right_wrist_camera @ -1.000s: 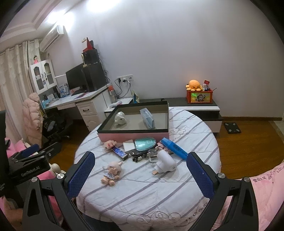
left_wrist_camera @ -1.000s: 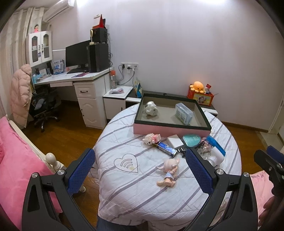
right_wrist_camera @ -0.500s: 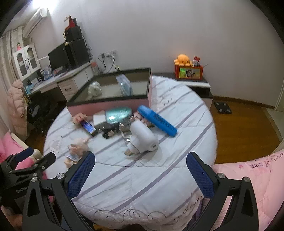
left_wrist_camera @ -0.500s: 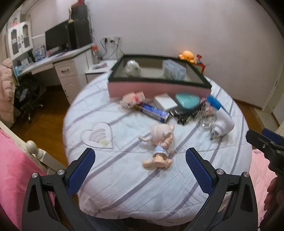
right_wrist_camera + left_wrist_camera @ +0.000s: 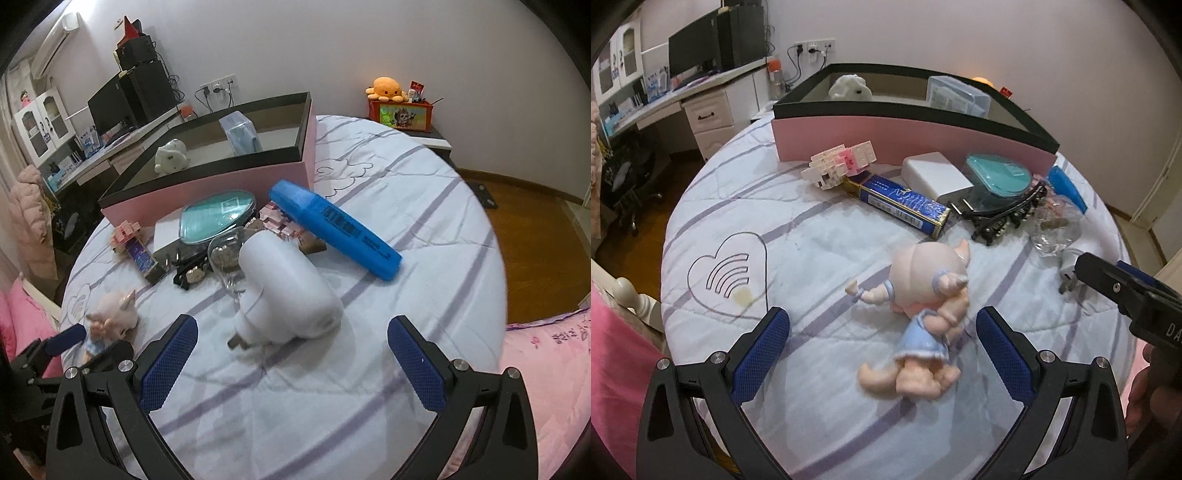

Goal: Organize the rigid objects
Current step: 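Grasp the doll figurine with the left gripper while the right grasps the white hair dryer, then lower both held items into the box and open both grippers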

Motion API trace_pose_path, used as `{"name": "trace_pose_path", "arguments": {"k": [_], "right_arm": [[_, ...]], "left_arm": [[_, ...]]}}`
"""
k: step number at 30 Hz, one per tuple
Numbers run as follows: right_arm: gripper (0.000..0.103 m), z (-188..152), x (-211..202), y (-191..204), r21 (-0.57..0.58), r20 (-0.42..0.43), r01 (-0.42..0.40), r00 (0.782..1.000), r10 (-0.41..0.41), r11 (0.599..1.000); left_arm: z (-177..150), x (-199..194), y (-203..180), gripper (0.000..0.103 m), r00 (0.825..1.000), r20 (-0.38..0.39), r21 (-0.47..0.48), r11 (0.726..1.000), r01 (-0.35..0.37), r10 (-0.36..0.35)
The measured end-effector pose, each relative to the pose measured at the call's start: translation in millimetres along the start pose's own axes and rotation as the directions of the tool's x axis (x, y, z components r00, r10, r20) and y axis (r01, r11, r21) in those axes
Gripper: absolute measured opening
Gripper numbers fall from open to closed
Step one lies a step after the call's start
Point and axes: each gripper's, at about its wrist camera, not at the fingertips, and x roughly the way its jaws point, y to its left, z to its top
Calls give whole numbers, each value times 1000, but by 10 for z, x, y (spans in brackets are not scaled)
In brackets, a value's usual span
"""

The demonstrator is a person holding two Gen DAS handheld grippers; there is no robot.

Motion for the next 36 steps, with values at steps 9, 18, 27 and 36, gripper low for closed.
{"name": "trace_pose_path", "arguments": {"k": [9, 18, 27, 36], "right_arm": [[68, 34, 169, 56, -33, -6, 20, 1000, -20, 999], [66, -31, 24, 3, -27, 10, -8, 1000, 8, 1000], [66, 27, -210, 43, -34, 37, -42, 998, 44, 999], [66, 108, -347, 134, -47, 61, -76, 995, 79, 996]], "left_arm": [[24, 37, -35, 79, 1000, 21, 38, 999, -15, 14], [33, -33, 44, 58, 998, 29, 6, 998, 55, -55], [58, -138, 110, 58, 998, 35, -10, 998, 60, -60], [219, -302, 187, 58, 995, 79, -14, 998, 63, -62]]}}
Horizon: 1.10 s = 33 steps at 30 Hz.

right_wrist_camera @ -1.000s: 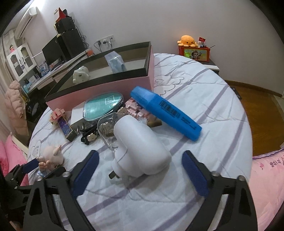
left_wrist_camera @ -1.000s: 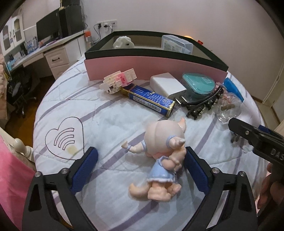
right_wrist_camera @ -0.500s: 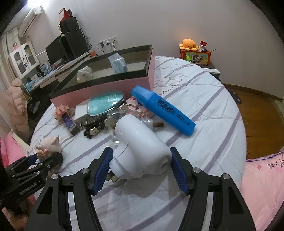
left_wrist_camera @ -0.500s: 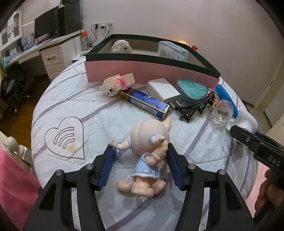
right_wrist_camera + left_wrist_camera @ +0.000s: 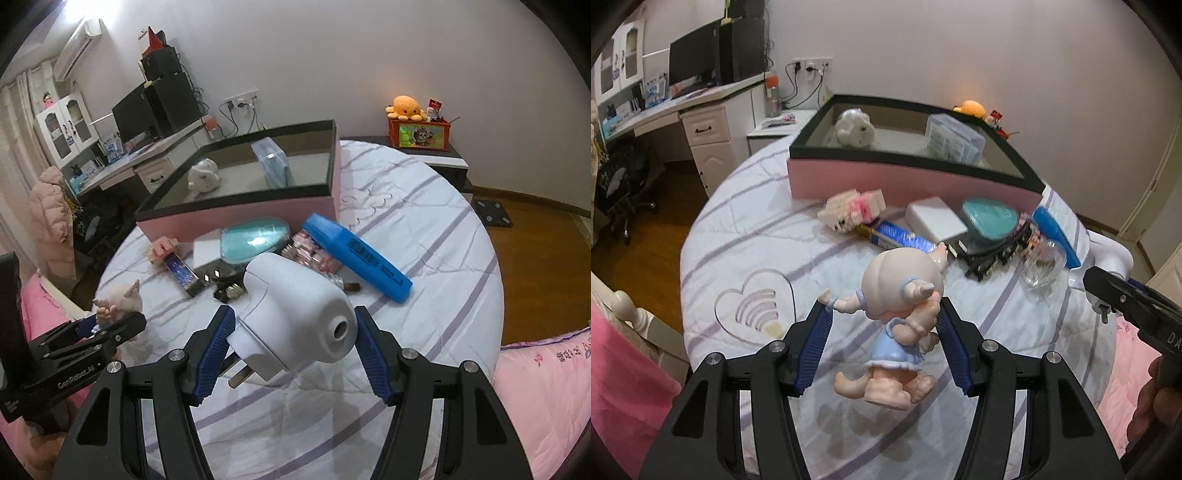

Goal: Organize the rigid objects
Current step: 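Lower both held items into the box and open both grippers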

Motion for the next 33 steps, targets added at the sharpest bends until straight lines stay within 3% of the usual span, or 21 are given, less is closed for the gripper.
{"name": "trace_pose_path", "arguments": {"k": [10, 18, 24, 33], "right_arm": [[66, 566, -121, 252, -92, 94, -34, 995, 42, 995], [66, 1063, 142, 309, -124, 121, -32, 992, 47, 992], [66, 1242, 546, 277, -124, 78, -29, 996, 38, 992], [66, 1285, 1057, 231, -125, -8, -9, 1000, 8, 992]], "left_arm": [[654, -131, 76, 58, 993, 117, -1, 1000, -15, 15], [1244, 15, 103, 55, 985, 172, -7, 1000, -20, 21], [1541, 414, 56, 55, 988, 151, -4, 1000, -15, 15], [1653, 956, 10, 55, 997, 73, 2, 1000, -5, 5]]}}
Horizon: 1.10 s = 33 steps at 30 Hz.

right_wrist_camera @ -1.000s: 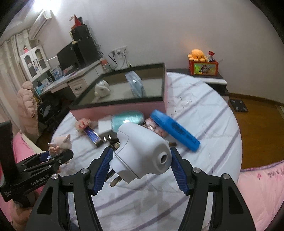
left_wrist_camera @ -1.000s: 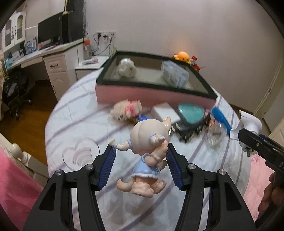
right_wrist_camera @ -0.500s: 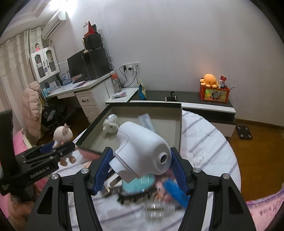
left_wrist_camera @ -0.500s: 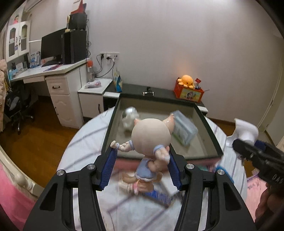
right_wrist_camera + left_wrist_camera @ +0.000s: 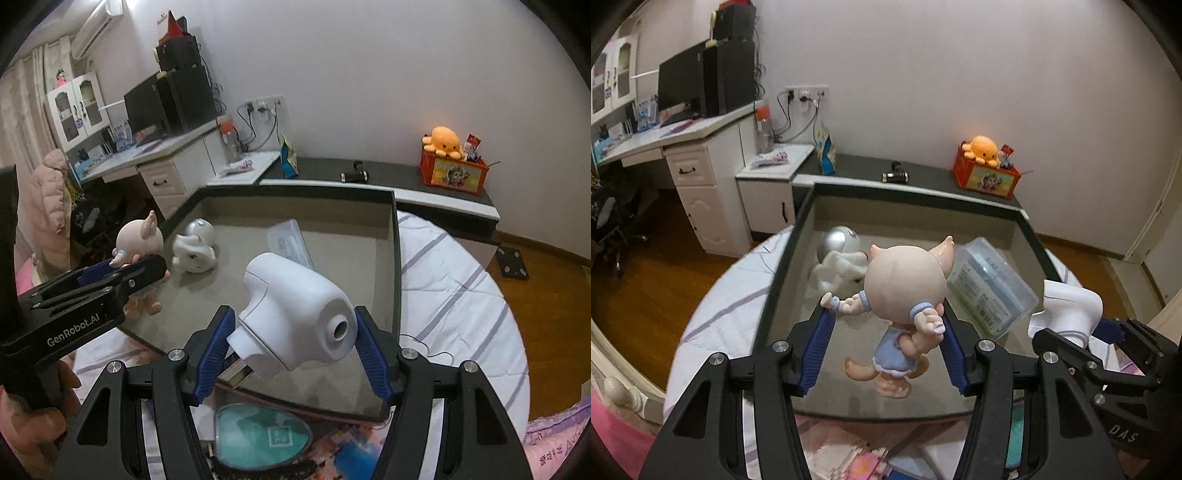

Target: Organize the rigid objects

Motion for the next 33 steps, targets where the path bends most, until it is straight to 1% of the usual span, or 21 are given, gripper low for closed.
{"name": "trace_pose_path", "arguments": {"k": [4, 5, 6, 7, 8, 9, 10, 12, 14, 15, 16, 17, 18, 22, 25, 31, 33], "right_arm": [[66, -14, 121, -4, -9, -28, 15, 1000, -15, 1000], [66, -21, 155, -3, -14, -35, 23, 999, -24, 1000], [67, -14, 180, -11, -18, -42, 29, 999, -30, 999], [67, -15, 214, -14, -26, -52, 37, 998, -39, 999], [70, -25, 239, -14, -35, -62, 44, 997, -46, 998], [75, -34, 249, -21, -38, -64, 48, 997, -50, 998], [82, -45, 242, -28, -37, -59, 51, 997, -53, 998], [82, -56, 218, -25, -40, -52, 61, 997, -63, 997], [88, -67, 185, -17, -43, -52, 78, 995, -80, 996], [89, -72, 152, -21, -40, -47, 79, 996, -81, 996], [92, -78, 117, -19, -35, -42, 74, 996, -75, 997], [100, -78, 80, -27, -28, -33, 64, 997, -65, 998], [103, -80, 24, -28, -21, -18, 46, 999, -47, 999], [103, -111, -233, 1, 19, 24, 21, 999, -22, 1000], [103, -166, -473, 40, 40, 62, 6, 998, -8, 999], [103, -351, -970, 126, 59, 119, -2, 993, -6, 998], [103, -410, -1092, 134, 69, 133, -1, 991, -9, 998]], "left_arm": [[-38, 196, -52, 56, 999, -52, 18, 1000, -5, 6], [-45, 232, -55, 57, 998, -64, 19, 1000, -6, 8], [-58, 270, -55, 60, 997, -79, 17, 1000, -8, 9], [-54, 287, -51, 70, 997, -82, 13, 1000, -7, 8], [-55, 275, -47, 78, 997, -78, 12, 1000, -11, 12], [-59, 250, -47, 91, 997, -70, 13, 1000, -21, 22], [-49, 199, -39, 99, 998, -48, 16, 999, -47, 48], [-47, 111, -23, 102, 998, -18, 20, 998, -56, 57], [-50, -13, 2, 103, 997, 4, 18, 997, -71, 71], [-51, -88, 10, 103, 997, 16, 17, 997, -77, 77], [-54, -149, 16, 103, 997, 28, 16, 997, -79, 79], [-63, -213, 26, 103, 996, 38, 14, 996, -84, 84], [-78, -286, 36, 103, 995, 49, 11, 996, -93, 92], [-165, -672, 110, 103, 988, 95, -18, 993, -116, 117], [-254, -933, 173, 103, 987, 120, -38, 994, -104, 108], [-438, -1353, 144, 103, 981, 147, -33, 992, -122, 126], [-504, -1470, 130, 103, 982, 152, -26, 993, -113, 116]]}}
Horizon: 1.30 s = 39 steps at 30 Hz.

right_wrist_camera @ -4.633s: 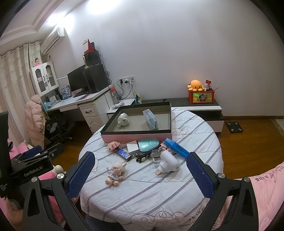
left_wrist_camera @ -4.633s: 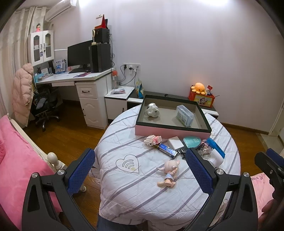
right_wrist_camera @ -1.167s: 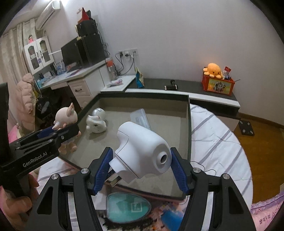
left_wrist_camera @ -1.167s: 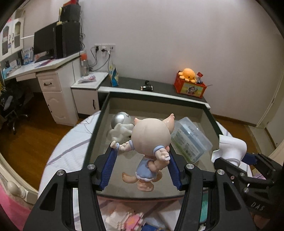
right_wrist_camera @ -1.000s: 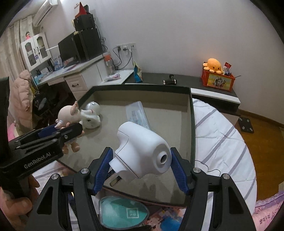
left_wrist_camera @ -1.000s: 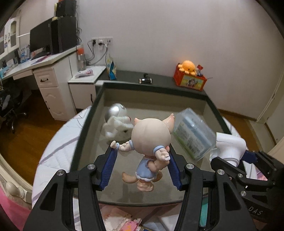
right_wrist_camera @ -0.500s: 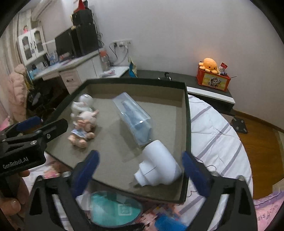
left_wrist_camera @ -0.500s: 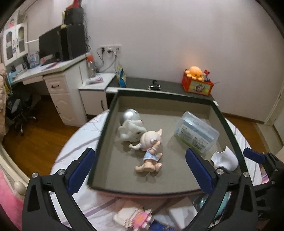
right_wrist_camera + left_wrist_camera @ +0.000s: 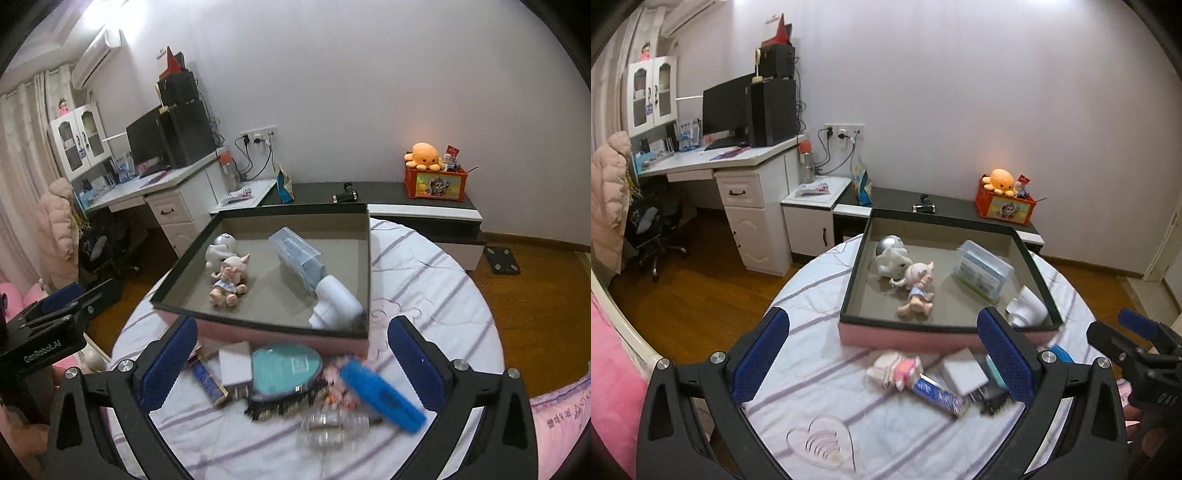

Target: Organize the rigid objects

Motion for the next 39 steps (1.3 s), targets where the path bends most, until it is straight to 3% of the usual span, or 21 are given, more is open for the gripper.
{"name": "trace_pose_path", "arguments": {"k": [18, 30, 39], "right_arm": [[103, -431, -1141, 63, 35, 138, 10, 990, -15, 999], [103, -778, -1285, 47, 37, 94, 25, 995, -28, 999], [103, -797, -1301, 52, 31, 88, 25, 996, -28, 999]], "left_arm": [[-364, -848, -12, 103, 999, 25, 3, 1000, -27, 27], [-621, -1104, 18, 103, 999, 29, -6, 999, -39, 39], [-713, -1104, 25, 103, 999, 16, -4, 999, -36, 36]]}}
